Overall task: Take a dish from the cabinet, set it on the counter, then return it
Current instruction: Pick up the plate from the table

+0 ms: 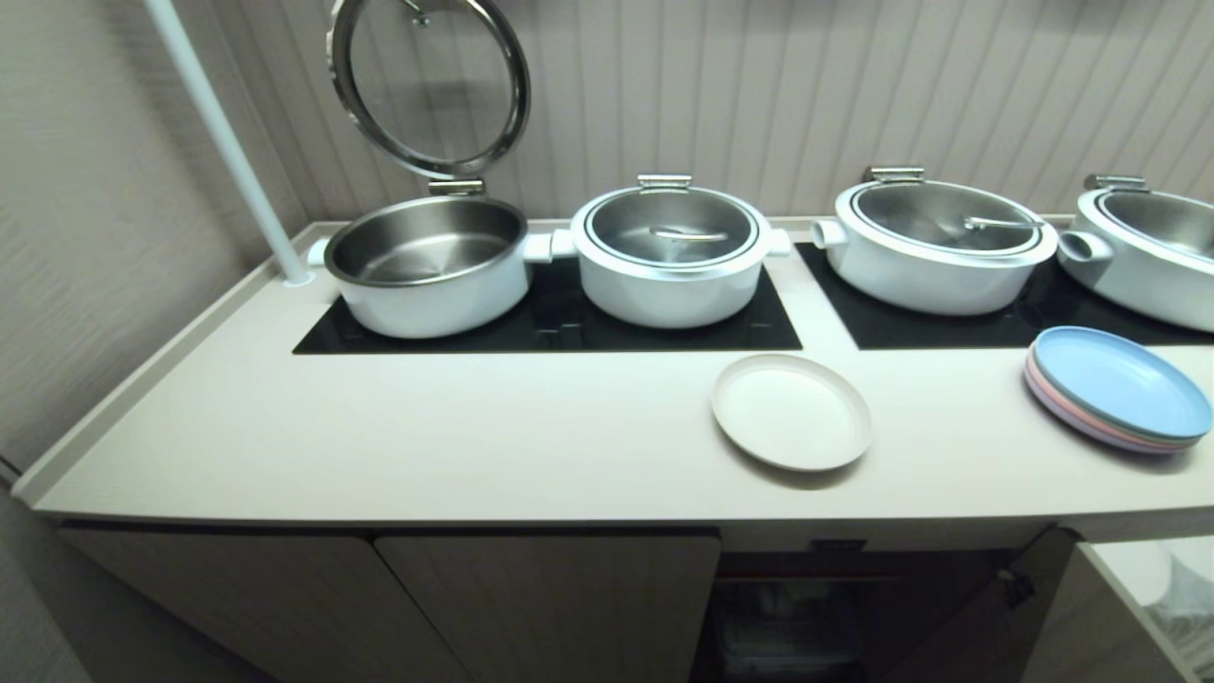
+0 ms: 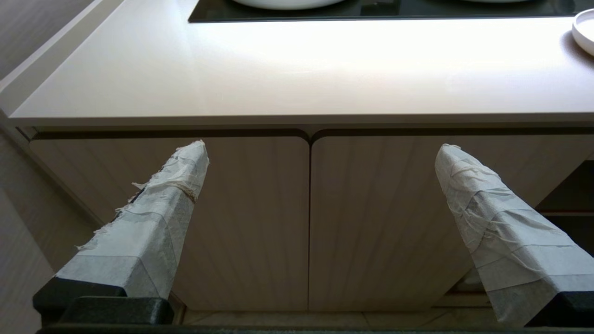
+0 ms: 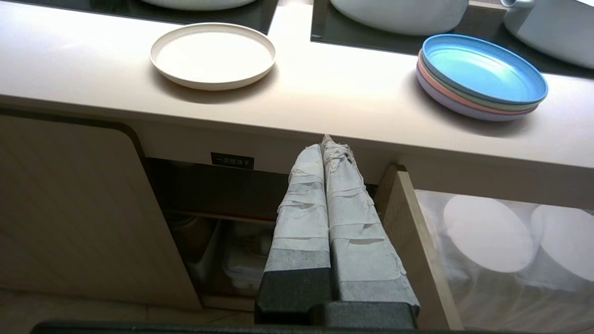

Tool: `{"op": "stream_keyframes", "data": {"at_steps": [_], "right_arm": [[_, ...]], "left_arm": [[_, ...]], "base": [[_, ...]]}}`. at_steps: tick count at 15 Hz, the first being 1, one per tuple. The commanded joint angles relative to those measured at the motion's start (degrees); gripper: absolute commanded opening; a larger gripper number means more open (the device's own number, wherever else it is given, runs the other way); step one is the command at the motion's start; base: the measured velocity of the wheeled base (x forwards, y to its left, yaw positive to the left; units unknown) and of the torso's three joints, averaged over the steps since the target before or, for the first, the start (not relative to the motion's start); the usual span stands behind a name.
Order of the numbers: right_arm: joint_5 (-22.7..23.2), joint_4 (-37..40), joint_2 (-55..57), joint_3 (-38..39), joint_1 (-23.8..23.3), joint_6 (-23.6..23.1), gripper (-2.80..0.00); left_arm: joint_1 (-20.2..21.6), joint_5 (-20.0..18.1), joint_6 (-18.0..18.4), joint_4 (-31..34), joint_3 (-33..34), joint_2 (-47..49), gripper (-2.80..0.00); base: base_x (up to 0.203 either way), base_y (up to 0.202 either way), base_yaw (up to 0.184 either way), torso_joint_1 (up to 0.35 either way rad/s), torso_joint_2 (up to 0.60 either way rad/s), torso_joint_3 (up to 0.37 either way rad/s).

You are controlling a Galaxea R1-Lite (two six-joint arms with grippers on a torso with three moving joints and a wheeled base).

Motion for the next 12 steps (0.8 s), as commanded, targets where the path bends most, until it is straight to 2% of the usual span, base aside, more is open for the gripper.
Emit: {"op": "stream_keyframes", "data": {"at_steps": [1,7,12], "right_arm": [[0.0,1.7,2.0,-3.3,0.0,0.0,-2.8],[-0.2,0.3,20.6,-12.9,0.1,0.0,-2.8],[-0.1,-8.8,42.5,-18.1,0.0,0.0,-2.8]], "left_arm": [[0.0,0.0,0.0,0.0,0.0,0.0,0.0],[0.0,0.0,0.0,0.0,0.0,0.0,0.0],[0.0,0.0,0.0,0.0,0.0,0.0,0.0]], "base": [[0.0,0.0,0.0,0.0,0.0,0.0],[0.0,0.0,0.0,0.0,0.0,0.0],[0.0,0.0,0.0,0.0,0.0,0.0]]}}
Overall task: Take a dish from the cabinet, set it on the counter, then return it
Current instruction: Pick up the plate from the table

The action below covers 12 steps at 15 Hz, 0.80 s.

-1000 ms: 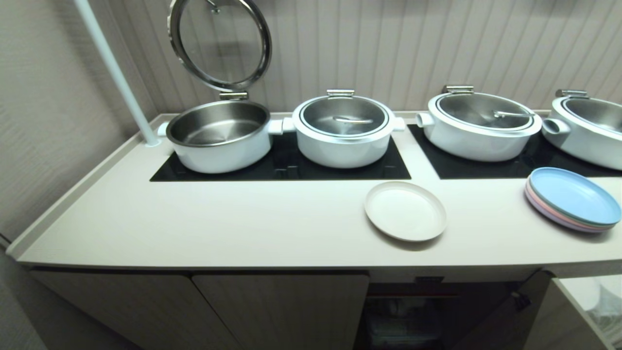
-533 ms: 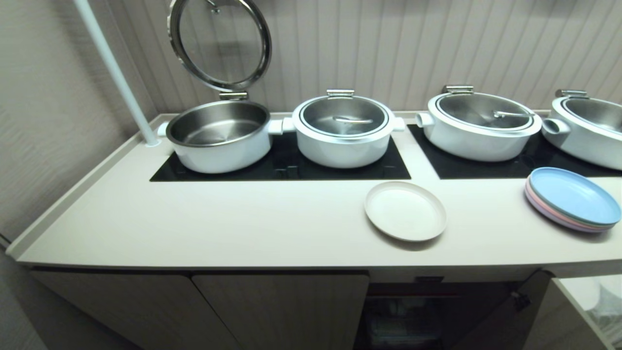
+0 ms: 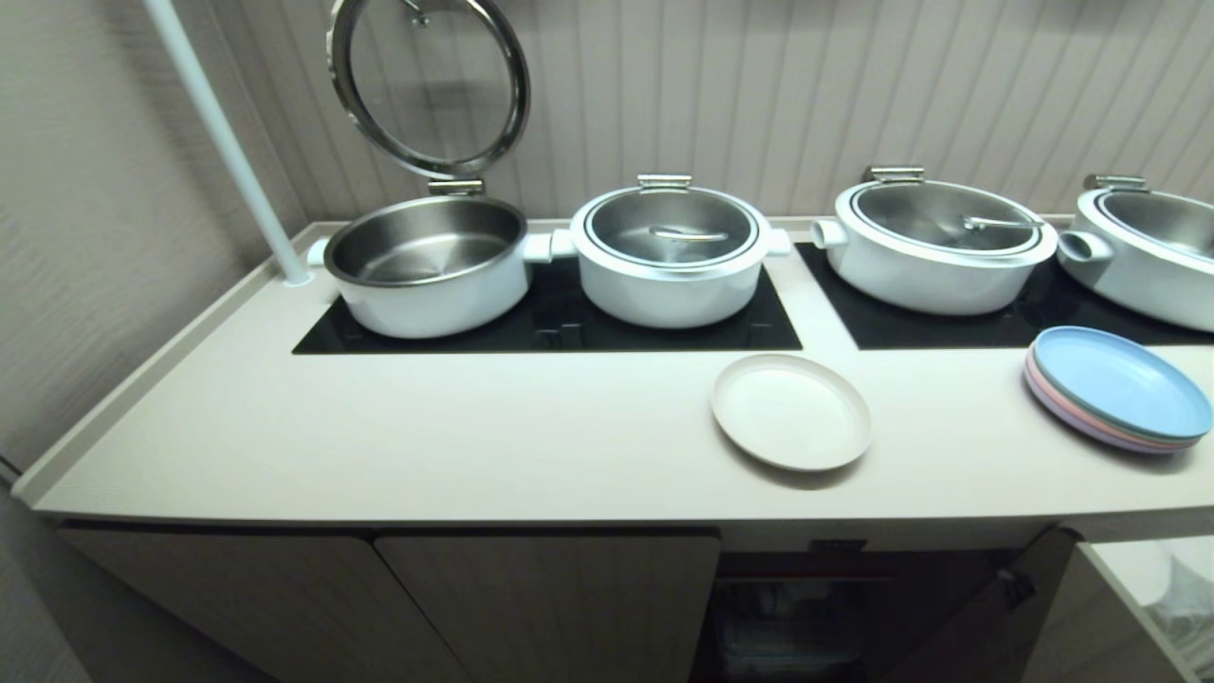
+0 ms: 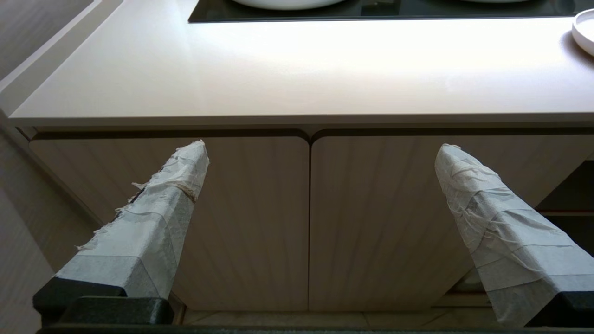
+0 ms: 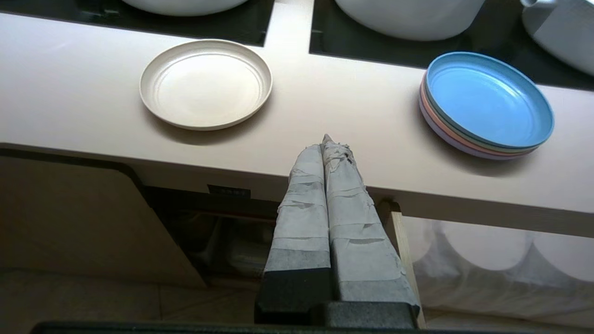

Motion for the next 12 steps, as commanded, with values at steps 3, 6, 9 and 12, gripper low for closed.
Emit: {"op": "stream_keyframes", "data": {"at_steps": [3,6,9,12], "right_arm": [[0.0,-4.5,24.9,-6.6,0.0,2.4,-2.8],[-0.1,-5.5,40.9,-19.5,0.1,6.0,-2.8],[0.0,0.9,50.7,-35.5,0.1,8.1,-2.8],[0.3,19.3,58.6,-49.6,0.3,12.0,-2.8]], "left_arm": [[0.0,-0.1,0.0,0.0,0.0,0.0,0.0],[0.0,0.0,0.0,0.0,0.0,0.0,0.0],[0.0,-0.1,0.0,0.0,0.0,0.0,0.0],[0.0,-0.1,0.0,0.0,0.0,0.0,0.0]], "base": [[0.0,0.0,0.0,0.0,0.0,0.0],[0.0,0.0,0.0,0.0,0.0,0.0],[0.0,0.0,0.0,0.0,0.0,0.0],[0.0,0.0,0.0,0.0,0.0,0.0]]}}
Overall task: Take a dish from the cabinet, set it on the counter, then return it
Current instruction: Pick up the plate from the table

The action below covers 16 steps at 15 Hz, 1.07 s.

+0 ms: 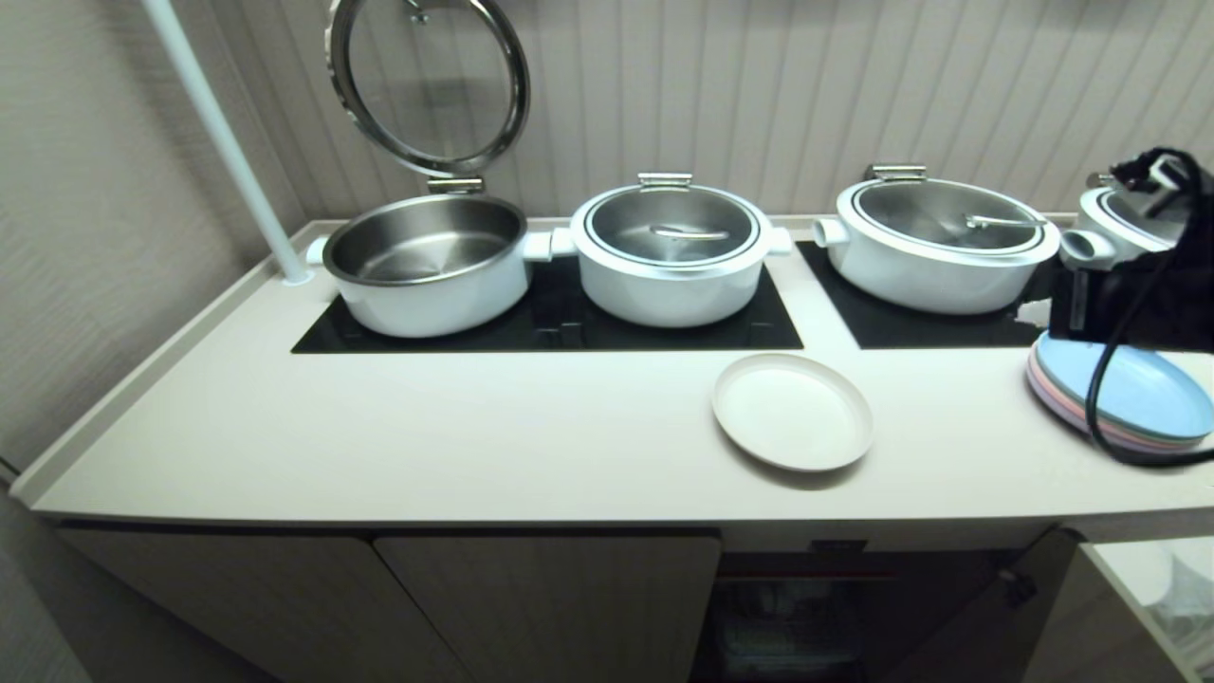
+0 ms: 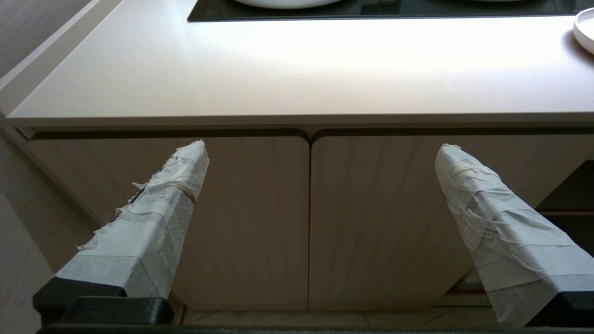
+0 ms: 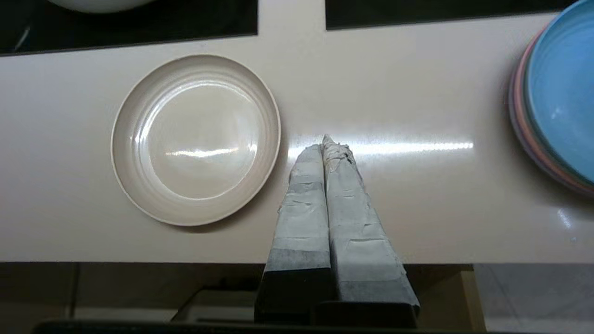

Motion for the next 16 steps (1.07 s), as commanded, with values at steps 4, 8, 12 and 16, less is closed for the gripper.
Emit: {"op": "stream_keyframes", "data": {"at_steps": [4,8,12,16], "right_arm": [[0.1,17.0,14.6,-13.4,1.7,2.2,-2.8],[0.1,24.4,20.6,-19.9,5.1,1.7,-2.8],[-0.1,24.7,25.7,-23.4,7.0,1.7,-2.8],[-0.4,24.8,28.2,-24.5,7.5,1.8,-2.8]], "left_arm": [[0.0,0.0,0.0,0.0,0.0,0.0,0.0],[0.0,0.0,0.0,0.0,0.0,0.0,0.0],[0.0,0.0,0.0,0.0,0.0,0.0,0.0],[0.0,0.0,0.0,0.0,0.0,0.0,0.0]], "base": [[0.0,0.0,0.0,0.0,0.0,0.0],[0.0,0.0,0.0,0.0,0.0,0.0],[0.0,0.0,0.0,0.0,0.0,0.0],[0.0,0.0,0.0,0.0,0.0,0.0]]}}
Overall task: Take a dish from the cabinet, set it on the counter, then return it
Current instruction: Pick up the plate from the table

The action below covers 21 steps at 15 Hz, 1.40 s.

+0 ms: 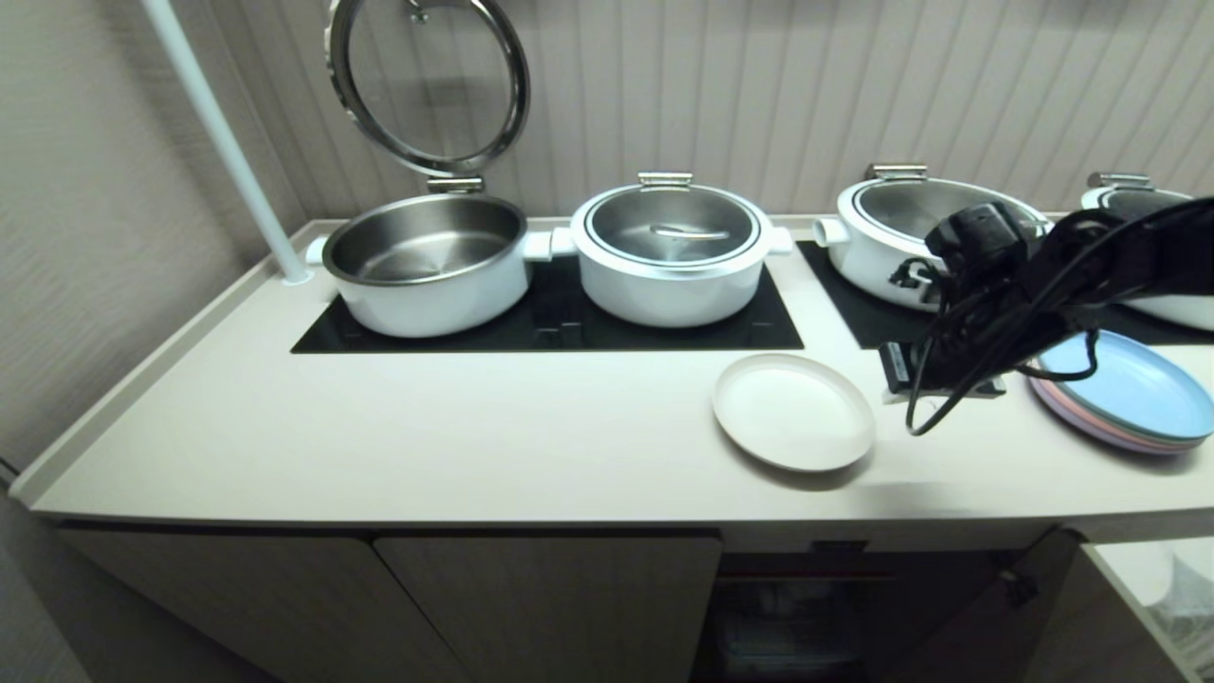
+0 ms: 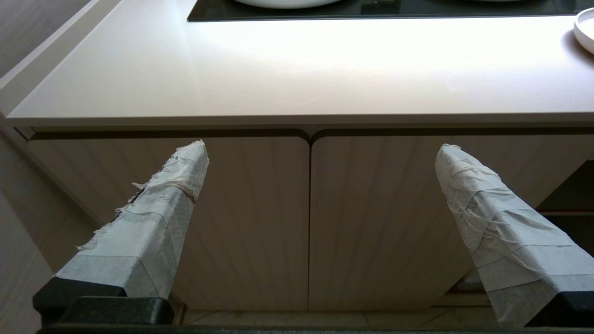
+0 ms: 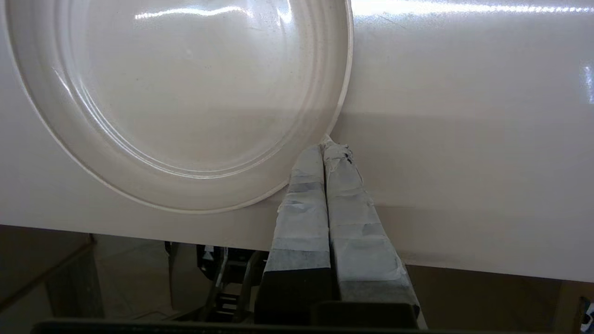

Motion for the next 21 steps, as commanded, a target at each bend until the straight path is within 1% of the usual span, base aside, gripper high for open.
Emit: {"op": "stream_keyframes", "data": {"at_steps": [1,2,3,9,14,18,21], "right_arm": [[-0.7,0.2,1.3,-0.2,0.1,0.1,-2.8],[-1.2,0.2,1.9,-0.3,0.1,0.2,-2.68],[-1.5,0.2,2.3,-0.8,0.1,0.3,0.0],[-1.4,-0.5,4.5,-1.5,0.1,0.3,0.0],[-1.4,-0.8,7.3,-3.9,0.0,0.5,0.0],[-1.6,-1.4,9.7,-5.8,0.1,2.8,0.0],[-1.6,-4.0,10.8,-5.8,0.3,2.9,0.0]], "left_arm": [[0.0,0.0,0.0,0.0,0.0,0.0,0.0],[0.0,0.0,0.0,0.0,0.0,0.0,0.0],[0.0,0.0,0.0,0.0,0.0,0.0,0.0],[0.0,0.0,0.0,0.0,0.0,0.0,0.0],[0.0,0.0,0.0,0.0,0.0,0.0,0.0],[0.0,0.0,0.0,0.0,0.0,0.0,0.0],[0.0,0.0,0.0,0.0,0.0,0.0,0.0]], "base": [[0.0,0.0,0.0,0.0,0.0,0.0],[0.0,0.0,0.0,0.0,0.0,0.0],[0.0,0.0,0.0,0.0,0.0,0.0],[0.0,0.0,0.0,0.0,0.0,0.0],[0.0,0.0,0.0,0.0,0.0,0.0],[0.0,0.0,0.0,0.0,0.0,0.0],[0.0,0.0,0.0,0.0,0.0,0.0]]}}
